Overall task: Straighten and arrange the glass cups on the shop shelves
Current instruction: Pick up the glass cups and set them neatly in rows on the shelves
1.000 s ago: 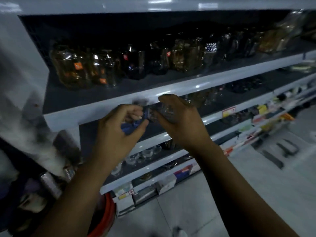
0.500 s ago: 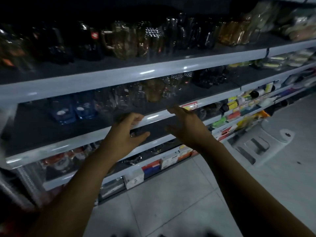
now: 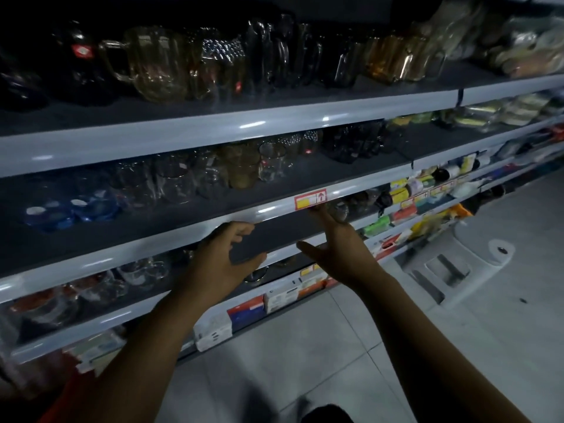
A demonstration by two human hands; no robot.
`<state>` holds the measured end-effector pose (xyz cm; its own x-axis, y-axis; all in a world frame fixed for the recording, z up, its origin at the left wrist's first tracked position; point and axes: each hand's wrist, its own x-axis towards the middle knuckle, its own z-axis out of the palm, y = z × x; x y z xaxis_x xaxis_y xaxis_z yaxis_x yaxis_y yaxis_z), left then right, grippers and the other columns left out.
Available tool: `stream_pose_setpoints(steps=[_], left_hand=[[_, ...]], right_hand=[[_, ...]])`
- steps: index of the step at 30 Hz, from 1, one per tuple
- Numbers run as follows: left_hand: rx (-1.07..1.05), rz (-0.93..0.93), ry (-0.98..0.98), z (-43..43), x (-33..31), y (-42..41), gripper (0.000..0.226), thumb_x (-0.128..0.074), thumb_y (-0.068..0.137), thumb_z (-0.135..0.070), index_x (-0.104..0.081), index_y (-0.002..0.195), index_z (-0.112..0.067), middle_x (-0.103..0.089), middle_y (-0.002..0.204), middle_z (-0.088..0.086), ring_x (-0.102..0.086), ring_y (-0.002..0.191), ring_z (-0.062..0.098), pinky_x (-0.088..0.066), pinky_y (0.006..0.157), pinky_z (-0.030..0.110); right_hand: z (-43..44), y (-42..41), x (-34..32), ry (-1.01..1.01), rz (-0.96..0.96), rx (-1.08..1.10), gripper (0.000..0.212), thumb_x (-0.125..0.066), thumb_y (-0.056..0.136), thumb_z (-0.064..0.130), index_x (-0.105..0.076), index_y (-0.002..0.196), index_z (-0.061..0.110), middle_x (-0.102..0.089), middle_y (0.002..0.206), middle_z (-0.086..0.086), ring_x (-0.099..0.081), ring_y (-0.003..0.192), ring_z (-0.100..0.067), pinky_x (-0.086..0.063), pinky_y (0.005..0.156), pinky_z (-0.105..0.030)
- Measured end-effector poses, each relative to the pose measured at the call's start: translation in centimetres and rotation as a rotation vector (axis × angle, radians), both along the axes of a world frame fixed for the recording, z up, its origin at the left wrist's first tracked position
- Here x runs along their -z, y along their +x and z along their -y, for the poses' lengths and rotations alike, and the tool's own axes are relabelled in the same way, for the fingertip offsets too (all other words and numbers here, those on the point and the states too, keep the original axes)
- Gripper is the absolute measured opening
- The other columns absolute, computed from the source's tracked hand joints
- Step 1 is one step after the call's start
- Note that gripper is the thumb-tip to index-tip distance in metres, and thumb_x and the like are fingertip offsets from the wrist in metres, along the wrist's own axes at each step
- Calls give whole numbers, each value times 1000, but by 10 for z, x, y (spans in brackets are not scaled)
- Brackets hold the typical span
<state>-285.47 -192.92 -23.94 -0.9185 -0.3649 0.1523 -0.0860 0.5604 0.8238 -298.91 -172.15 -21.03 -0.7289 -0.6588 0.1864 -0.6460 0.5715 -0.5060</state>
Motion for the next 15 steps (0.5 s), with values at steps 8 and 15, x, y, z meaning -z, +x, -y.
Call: stream_pose_setpoints(steps=[8, 15], left_hand=[[-84, 29, 65, -44, 55, -104, 53, -82, 78, -43, -59, 126, -36, -61, 126, -21, -56, 118, 0, -47, 100, 25], [-270, 47, 38, -64, 166, -195, 58, -74, 71, -55, -58, 124, -35, -55, 119, -28, -51, 113, -10, -39, 94, 6]], right_hand=[[-25, -125, 61, 37, 46, -137, 59, -75, 89, 34, -49, 141, 28, -63, 135, 3, -62, 120, -15, -52, 100, -29], [-14, -237, 166, 107, 37, -291, 57, -70, 92, 35, -48, 144, 22, -59, 141, -4, -62, 120, -25, -53, 99, -41]])
